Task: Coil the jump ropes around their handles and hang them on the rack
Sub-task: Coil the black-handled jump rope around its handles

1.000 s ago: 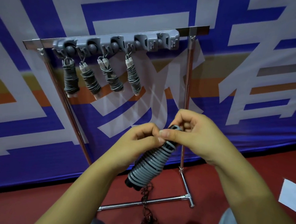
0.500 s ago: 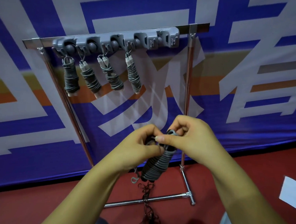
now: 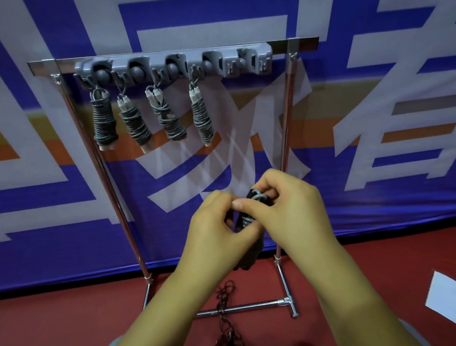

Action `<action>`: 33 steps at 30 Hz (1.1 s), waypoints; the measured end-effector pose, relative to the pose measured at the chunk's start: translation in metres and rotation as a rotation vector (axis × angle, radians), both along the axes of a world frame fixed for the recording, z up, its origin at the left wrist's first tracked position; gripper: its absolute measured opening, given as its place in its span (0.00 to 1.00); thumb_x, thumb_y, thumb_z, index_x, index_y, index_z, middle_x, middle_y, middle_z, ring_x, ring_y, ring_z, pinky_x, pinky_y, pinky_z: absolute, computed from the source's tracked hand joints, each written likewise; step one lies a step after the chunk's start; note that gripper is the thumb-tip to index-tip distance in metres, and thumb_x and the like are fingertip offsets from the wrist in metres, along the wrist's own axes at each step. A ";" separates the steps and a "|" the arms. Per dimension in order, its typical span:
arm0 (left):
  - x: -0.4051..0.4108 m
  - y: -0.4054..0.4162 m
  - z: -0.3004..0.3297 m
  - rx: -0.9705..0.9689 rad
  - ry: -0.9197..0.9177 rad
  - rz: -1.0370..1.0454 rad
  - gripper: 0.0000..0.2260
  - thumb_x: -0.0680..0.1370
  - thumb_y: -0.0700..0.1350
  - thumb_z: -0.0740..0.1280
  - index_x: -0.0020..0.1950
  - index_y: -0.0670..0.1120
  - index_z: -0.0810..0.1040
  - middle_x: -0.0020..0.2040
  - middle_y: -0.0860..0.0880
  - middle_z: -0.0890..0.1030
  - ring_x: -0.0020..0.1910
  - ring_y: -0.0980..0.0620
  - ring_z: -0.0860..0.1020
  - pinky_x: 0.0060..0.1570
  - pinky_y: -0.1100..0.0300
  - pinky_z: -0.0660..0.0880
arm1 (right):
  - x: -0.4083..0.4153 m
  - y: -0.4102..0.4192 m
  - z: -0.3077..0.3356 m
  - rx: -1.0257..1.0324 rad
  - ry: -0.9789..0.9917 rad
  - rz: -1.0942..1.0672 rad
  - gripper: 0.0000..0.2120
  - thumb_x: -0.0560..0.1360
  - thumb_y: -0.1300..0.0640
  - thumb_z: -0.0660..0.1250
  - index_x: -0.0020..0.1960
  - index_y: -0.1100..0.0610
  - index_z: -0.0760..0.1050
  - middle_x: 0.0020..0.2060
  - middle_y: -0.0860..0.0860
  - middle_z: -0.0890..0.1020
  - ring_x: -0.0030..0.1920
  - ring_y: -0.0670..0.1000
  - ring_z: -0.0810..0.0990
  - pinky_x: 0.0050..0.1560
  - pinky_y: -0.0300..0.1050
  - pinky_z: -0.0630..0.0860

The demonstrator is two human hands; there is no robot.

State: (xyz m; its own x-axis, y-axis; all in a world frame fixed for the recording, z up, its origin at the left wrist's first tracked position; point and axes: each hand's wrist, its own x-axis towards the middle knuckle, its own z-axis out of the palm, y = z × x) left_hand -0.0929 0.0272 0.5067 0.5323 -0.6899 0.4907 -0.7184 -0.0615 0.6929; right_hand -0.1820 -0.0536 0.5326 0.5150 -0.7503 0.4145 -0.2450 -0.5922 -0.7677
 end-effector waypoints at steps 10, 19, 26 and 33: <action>0.000 -0.006 0.017 -0.128 0.173 -0.060 0.10 0.66 0.48 0.73 0.36 0.46 0.74 0.32 0.48 0.72 0.29 0.60 0.68 0.29 0.69 0.66 | -0.004 -0.008 0.015 0.322 -0.177 0.249 0.17 0.62 0.44 0.76 0.40 0.55 0.75 0.33 0.51 0.78 0.33 0.45 0.76 0.36 0.41 0.76; 0.022 0.012 0.038 -0.198 0.716 -0.620 0.16 0.58 0.46 0.78 0.45 0.47 0.85 0.45 0.46 0.85 0.47 0.49 0.83 0.46 0.59 0.78 | -0.015 -0.033 -0.015 0.999 -0.215 0.937 0.30 0.58 0.44 0.81 0.55 0.57 0.81 0.50 0.55 0.83 0.51 0.52 0.82 0.51 0.44 0.79; 0.037 0.019 0.046 -0.077 0.666 -0.601 0.16 0.62 0.44 0.75 0.49 0.47 0.85 0.52 0.47 0.84 0.55 0.48 0.81 0.50 0.62 0.77 | -0.021 -0.026 -0.008 0.788 -0.197 0.768 0.16 0.64 0.49 0.76 0.47 0.58 0.83 0.42 0.55 0.85 0.45 0.50 0.83 0.46 0.40 0.78; 0.038 0.021 0.048 0.000 0.530 -0.494 0.10 0.63 0.40 0.72 0.41 0.52 0.86 0.43 0.52 0.85 0.44 0.58 0.82 0.42 0.68 0.76 | -0.027 -0.009 -0.005 0.425 -0.192 0.408 0.15 0.62 0.48 0.74 0.46 0.53 0.82 0.40 0.53 0.85 0.42 0.53 0.84 0.44 0.46 0.81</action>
State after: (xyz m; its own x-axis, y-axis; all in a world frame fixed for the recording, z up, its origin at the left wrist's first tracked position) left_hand -0.0551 0.0481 0.5552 0.3249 -0.9113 0.2527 -0.2295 0.1833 0.9559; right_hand -0.2092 -0.0628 0.5275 0.7411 -0.6285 0.2361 0.1025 -0.2416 -0.9649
